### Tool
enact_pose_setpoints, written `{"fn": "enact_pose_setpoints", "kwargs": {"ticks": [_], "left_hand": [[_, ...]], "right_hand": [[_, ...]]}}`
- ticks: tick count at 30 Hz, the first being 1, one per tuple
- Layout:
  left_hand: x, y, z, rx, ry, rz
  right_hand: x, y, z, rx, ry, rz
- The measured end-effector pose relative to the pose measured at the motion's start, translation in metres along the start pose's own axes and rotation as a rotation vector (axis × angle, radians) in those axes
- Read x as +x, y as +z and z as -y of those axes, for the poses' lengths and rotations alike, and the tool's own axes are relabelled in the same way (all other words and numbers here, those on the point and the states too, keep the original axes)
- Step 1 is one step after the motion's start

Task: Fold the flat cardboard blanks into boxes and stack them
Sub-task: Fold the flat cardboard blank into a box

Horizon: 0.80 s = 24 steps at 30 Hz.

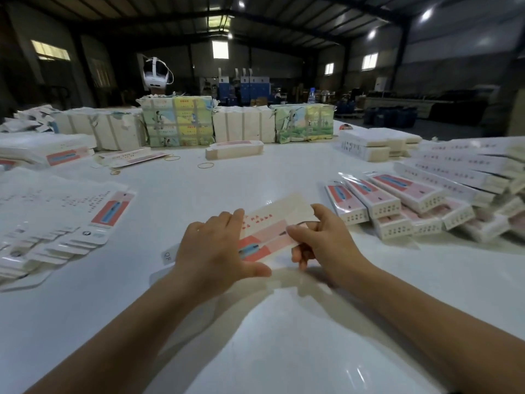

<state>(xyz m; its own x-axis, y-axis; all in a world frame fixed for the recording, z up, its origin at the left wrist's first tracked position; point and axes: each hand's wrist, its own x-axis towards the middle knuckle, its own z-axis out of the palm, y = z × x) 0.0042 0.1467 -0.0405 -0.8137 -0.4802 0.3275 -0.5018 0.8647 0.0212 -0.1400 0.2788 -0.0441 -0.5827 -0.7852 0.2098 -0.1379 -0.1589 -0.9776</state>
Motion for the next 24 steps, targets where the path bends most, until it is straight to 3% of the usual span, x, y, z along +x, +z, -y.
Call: {"fn": "enact_pose_setpoints", "kwargs": {"ticks": [4, 9, 12, 17, 19, 24], "left_hand": [[-0.004, -0.005, 0.003, -0.040, 0.008, -0.140], [-0.009, -0.012, 0.008, -0.066, 0.015, -0.133], [-0.009, -0.012, 0.007, -0.051, 0.006, -0.112], [-0.010, -0.015, 0.011, -0.117, -0.013, -0.180], [-0.010, -0.015, 0.011, -0.108, 0.008, -0.178], [-0.007, -0.016, 0.011, -0.223, 0.057, -0.034]], "right_hand": [[-0.003, 0.001, -0.001, -0.146, -0.109, -0.006], [-0.003, 0.001, -0.002, -0.278, -0.169, -0.002], [-0.003, 0.001, 0.000, -0.175, -0.070, 0.018], [0.000, -0.002, 0.005, 0.267, 0.137, 0.088], [0.000, -0.002, 0.004, 0.309, 0.184, 0.148], [-0.002, 0.002, 0.001, -0.044, 0.016, 0.209]]}}
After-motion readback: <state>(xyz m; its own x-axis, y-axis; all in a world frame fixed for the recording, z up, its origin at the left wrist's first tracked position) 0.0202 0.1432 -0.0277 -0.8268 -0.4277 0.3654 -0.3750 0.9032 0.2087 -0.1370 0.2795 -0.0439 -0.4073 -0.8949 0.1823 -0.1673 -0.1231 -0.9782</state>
